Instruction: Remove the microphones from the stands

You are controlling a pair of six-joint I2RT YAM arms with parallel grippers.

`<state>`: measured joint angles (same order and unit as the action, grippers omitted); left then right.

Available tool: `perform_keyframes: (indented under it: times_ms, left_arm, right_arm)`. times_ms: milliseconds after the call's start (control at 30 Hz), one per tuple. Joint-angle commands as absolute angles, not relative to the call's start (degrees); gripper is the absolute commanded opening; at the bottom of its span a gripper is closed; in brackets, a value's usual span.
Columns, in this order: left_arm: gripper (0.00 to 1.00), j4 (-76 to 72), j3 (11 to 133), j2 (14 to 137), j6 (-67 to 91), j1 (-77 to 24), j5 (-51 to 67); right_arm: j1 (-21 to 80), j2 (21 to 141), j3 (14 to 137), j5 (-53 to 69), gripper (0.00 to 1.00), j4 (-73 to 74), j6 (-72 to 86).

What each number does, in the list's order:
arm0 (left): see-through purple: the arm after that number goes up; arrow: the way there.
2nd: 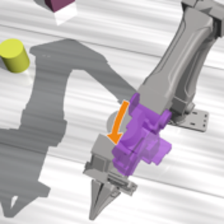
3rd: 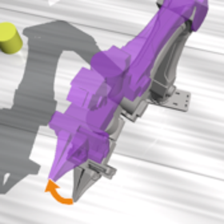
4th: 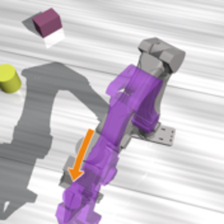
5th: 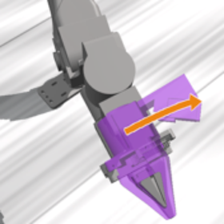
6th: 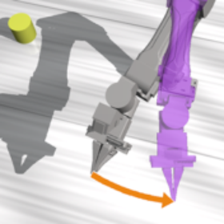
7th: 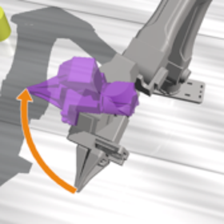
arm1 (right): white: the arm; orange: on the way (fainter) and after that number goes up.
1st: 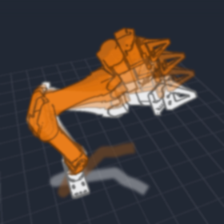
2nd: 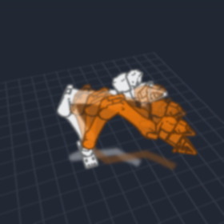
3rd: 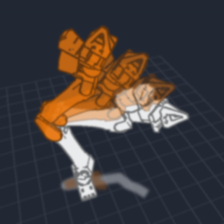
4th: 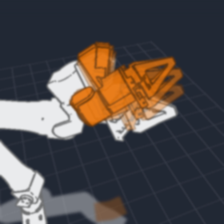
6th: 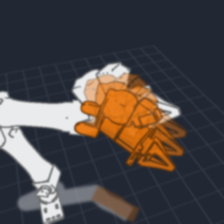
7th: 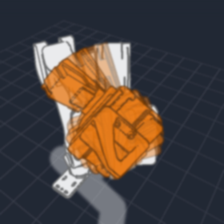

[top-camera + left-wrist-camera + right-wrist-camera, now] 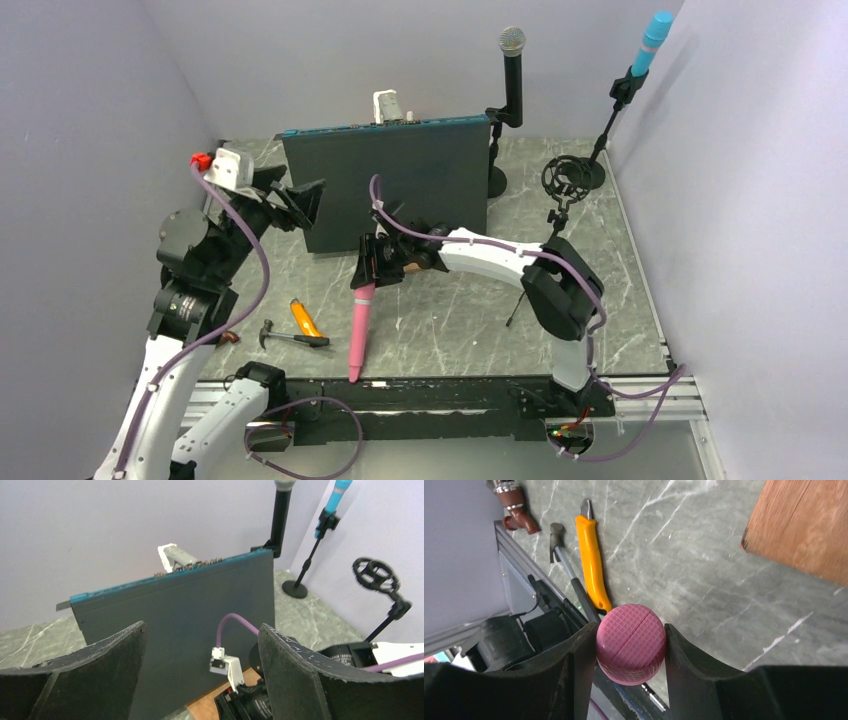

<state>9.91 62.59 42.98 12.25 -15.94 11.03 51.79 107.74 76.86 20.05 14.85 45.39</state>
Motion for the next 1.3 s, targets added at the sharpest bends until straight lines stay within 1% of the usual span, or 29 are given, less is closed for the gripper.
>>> perform_keyframes:
  times_ms: [0,133,267,500,767,833,967,1100,1267]
  left_arm:
    - [0.85,7.87,59.12,42.25,8.27,-16.96,9.01]
    - [0.84,8.52,59.11,41.64,7.65,-18.29,8.05]
    - [0.84,8.94,58.87,41.16,7.39,-19.92,6.93]
    - [0.83,9.25,58.69,40.36,6.89,-23.61,5.80]
    - [0.83,9.49,58.75,41.28,6.41,-26.13,5.25]
    - [0.83,9.45,58.68,41.44,6.48,-26.52,5.57]
    - [0.83,9.49,58.68,41.29,6.37,-26.79,5.34]
    - [0.83,9.26,58.53,40.72,6.42,-26.94,5.50]
    - [0.83,9.41,58.61,40.95,6.50,-27.28,5.64]
  right_arm:
    - [51.65,110.79,81.14,21.08,0.00,12.72,46.96]
    - [51.47,114.15,81.55,19.56,0.00,12.51,47.07]
    - [51.12,116.81,81.73,18.59,0.02,11.45,48.70]
    - [50.25,118.60,78.80,13.16,0.06,8.38,51.31]
    - [49.82,118.79,75.23,11.29,0.12,3.49,52.55]
    - [49.84,118.53,74.79,11.07,0.17,2.97,52.48]
    - [49.76,117.52,73.42,10.43,0.33,2.09,52.53]
    - [49.97,116.41,72.29,10.16,0.40,1.65,52.06]
    - [50.57,114.54,70.74,8.01,0.52,1.71,50.82]
